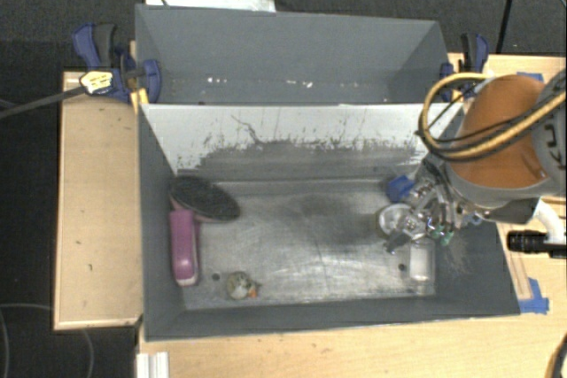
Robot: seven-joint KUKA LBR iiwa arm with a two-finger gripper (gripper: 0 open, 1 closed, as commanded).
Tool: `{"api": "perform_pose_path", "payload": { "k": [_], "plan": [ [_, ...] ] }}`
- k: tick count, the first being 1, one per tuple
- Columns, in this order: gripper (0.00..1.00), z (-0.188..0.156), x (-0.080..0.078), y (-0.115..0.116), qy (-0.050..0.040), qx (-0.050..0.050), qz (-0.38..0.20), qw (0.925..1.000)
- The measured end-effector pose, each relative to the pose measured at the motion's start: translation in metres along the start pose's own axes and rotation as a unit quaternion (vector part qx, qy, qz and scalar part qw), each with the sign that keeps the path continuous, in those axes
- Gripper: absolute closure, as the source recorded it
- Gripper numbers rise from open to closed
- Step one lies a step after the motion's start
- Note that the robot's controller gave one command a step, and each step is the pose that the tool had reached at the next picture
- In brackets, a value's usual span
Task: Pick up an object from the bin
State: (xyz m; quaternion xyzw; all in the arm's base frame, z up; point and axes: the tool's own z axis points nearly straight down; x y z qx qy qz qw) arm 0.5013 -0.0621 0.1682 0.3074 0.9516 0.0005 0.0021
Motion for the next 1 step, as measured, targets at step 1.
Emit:
{"api": "perform_pose_path", "payload": {
  "k": [1],
  "plan": [
    [1.0, -0.0279, -0.001, 0.0006, -0.0003, 0.0, -0.005, 1.0]
  ]
}}
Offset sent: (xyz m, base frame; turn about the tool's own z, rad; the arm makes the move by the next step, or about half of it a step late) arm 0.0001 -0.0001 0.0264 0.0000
